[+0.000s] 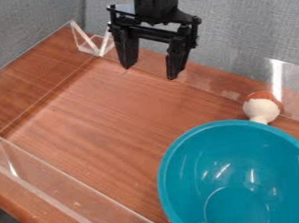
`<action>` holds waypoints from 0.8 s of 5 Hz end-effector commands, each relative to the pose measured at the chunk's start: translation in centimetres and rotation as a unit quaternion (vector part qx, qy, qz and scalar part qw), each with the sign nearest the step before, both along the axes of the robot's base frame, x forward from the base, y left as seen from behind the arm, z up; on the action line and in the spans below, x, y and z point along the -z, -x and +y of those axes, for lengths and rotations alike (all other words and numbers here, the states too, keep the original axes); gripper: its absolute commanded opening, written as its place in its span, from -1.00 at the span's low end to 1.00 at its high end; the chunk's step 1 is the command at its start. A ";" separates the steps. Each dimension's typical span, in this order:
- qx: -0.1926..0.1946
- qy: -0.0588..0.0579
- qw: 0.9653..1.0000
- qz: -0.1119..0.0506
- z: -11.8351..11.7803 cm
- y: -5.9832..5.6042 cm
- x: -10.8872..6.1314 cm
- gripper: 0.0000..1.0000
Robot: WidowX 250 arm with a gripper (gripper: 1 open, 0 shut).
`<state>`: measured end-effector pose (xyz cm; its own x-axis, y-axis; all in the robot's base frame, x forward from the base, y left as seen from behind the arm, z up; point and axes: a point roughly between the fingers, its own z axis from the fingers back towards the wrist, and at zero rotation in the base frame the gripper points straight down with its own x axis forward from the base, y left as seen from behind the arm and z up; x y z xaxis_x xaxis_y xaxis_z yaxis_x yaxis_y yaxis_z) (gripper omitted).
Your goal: Remove the mushroom from inside the blue bowl and put it on the table
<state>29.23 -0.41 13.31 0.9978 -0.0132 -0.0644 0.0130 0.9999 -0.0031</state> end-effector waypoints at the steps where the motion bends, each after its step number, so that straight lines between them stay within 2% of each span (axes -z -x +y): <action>1: 0.004 0.001 1.000 0.007 -0.5 -0.1 0.7 1.00; 2: 0.014 0.003 1.000 0.008 -1.6 -0.6 1.5 1.00; 4: 0.061 0.011 0.998 -0.011 -8.8 -3.7 3.0 1.00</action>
